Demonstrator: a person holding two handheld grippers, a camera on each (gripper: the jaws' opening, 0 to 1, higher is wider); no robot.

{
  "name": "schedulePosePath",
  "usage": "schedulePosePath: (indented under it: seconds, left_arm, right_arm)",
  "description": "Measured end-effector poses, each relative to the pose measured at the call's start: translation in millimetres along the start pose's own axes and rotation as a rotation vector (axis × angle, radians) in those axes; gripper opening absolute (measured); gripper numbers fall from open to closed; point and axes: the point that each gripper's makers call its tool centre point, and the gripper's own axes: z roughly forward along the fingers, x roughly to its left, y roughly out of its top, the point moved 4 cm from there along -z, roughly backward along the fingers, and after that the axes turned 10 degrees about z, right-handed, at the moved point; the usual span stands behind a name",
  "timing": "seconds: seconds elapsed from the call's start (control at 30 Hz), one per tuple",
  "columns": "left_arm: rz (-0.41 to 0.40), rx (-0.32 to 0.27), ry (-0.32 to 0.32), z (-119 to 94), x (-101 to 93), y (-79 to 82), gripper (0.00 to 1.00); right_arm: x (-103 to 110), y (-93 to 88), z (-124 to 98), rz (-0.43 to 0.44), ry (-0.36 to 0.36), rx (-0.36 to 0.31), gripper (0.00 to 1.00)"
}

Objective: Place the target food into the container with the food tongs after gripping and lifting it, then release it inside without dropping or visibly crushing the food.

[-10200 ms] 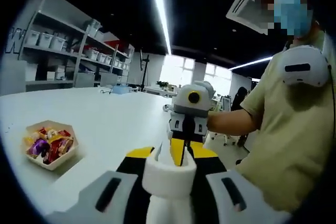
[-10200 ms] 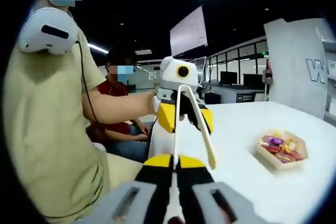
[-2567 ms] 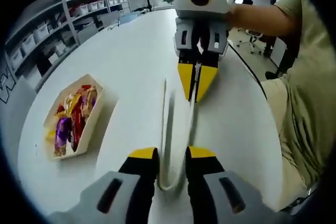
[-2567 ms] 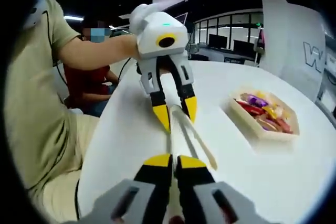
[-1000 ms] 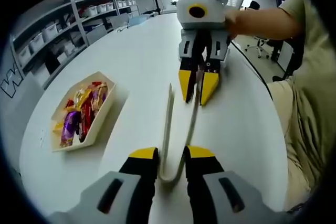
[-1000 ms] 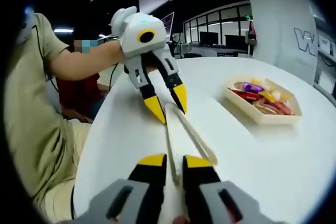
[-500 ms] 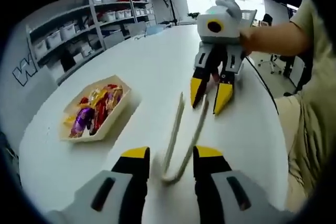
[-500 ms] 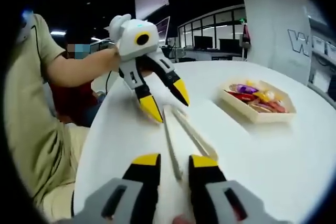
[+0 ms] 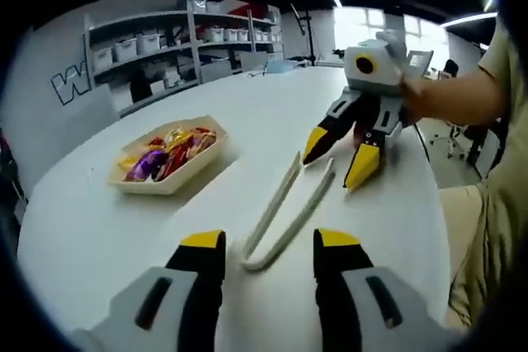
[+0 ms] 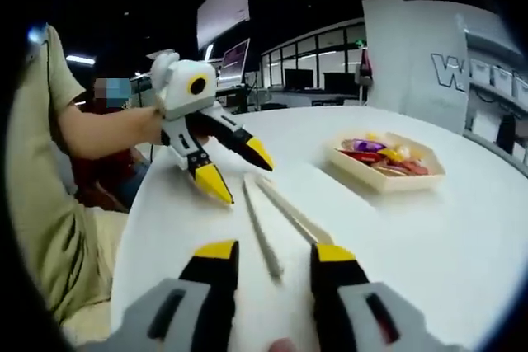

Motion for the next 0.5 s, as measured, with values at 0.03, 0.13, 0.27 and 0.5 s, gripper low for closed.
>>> schedulePosePath:
  seconds: [0.03,0.13,0.27,0.5]
  left_arm:
    - [-0.012,-0.004,0.003,-0.4,-0.5,-0.5,0.43]
    - [-0.050,-0.027,0.017,-1.5,-2.2,-1.8,0.44]
    - [-0.090,-0.041,0.028,-2.3,-4.7,-5.6,0.45]
    - [-0.129,-0.071,0.050,-3.9,-9.3,-8.6,0.45]
  right_arm:
    - [-0.1,-0.8,-0.1,0.004,-0.006,-0.004,0.34]
    - [-0.4,-2.3,-0.4,0.014,-0.023,-0.017,0.36]
    - [1.1,-2.3,-0.5,0.030,-0.036,-0.032,0.39]
    - [8.4,-3.5,-0.7,0.044,-0.035,-0.048,0.43]
